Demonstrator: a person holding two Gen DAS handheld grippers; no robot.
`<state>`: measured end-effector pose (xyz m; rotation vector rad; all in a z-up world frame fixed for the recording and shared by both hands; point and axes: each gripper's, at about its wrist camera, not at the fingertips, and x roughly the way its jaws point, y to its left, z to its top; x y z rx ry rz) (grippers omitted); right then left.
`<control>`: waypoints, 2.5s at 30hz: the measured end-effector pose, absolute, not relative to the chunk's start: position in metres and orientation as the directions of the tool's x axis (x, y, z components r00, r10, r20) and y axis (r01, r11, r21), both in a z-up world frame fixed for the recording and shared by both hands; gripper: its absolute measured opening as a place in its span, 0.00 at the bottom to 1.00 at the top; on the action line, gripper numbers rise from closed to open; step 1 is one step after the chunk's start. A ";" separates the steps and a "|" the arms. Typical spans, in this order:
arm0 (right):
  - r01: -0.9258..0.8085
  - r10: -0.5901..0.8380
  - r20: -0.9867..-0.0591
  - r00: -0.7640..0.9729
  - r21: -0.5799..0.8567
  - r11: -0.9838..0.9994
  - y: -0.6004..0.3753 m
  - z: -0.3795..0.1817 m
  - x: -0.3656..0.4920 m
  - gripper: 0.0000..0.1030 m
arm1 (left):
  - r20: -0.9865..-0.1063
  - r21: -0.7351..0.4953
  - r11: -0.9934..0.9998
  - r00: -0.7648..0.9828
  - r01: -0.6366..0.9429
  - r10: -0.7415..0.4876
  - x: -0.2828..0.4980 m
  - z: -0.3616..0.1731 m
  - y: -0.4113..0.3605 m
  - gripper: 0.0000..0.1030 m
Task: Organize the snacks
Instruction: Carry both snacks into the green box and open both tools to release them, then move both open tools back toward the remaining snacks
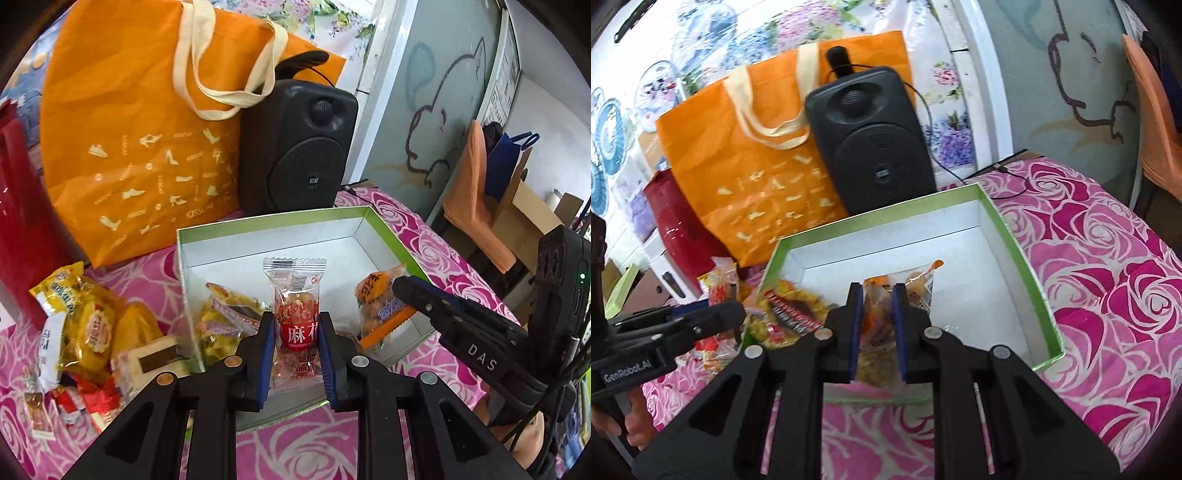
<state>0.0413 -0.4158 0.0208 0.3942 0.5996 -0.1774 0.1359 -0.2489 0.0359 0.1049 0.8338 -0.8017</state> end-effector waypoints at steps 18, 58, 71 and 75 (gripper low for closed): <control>0.292 -0.098 -0.663 0.743 0.188 0.938 -0.398 0.001 0.042 0.99 | -0.640 -0.071 0.855 0.635 0.513 -0.434 0.125 0.036 -0.205 0.96; -0.276 0.235 -0.742 0.627 0.071 0.959 -0.153 -0.004 0.096 0.99 | -0.700 -0.093 0.978 0.685 0.189 -0.199 0.153 0.001 -0.014 0.96; -0.213 0.213 -0.783 0.585 0.105 0.971 -0.148 -0.031 0.137 0.83 | -0.729 -0.117 0.981 0.656 0.158 -0.192 0.185 -0.016 0.015 0.96; -0.188 0.152 -0.807 0.570 0.051 0.981 -0.147 -0.043 0.147 0.83 | -0.737 -0.126 0.974 0.640 0.187 -0.218 0.190 -0.021 0.009 0.96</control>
